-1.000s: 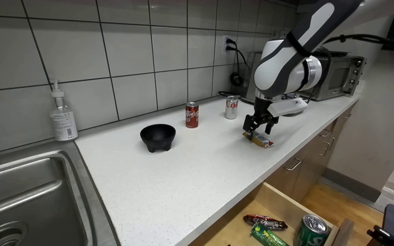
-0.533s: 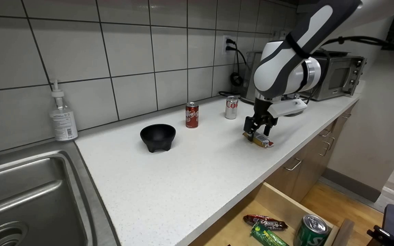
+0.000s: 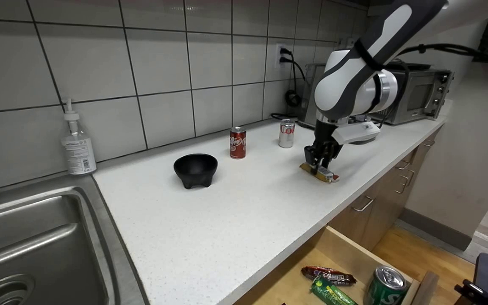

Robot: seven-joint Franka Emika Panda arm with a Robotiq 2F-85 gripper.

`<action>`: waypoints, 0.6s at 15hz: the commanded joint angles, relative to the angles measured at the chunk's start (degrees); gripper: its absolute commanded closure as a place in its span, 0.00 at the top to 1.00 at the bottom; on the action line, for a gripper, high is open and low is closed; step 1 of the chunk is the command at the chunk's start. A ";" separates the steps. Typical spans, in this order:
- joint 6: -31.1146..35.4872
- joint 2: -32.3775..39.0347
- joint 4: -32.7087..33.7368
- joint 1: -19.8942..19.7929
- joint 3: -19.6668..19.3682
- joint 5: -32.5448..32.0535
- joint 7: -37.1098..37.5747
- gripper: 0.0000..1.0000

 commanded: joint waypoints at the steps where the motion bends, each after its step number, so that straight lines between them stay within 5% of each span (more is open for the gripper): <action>1: -0.27 -0.44 0.85 -2.00 1.67 1.95 -2.74 0.17; 9: 0.97 -2.29 -0.52 -1.80 2.20 2.08 -3.54 0.17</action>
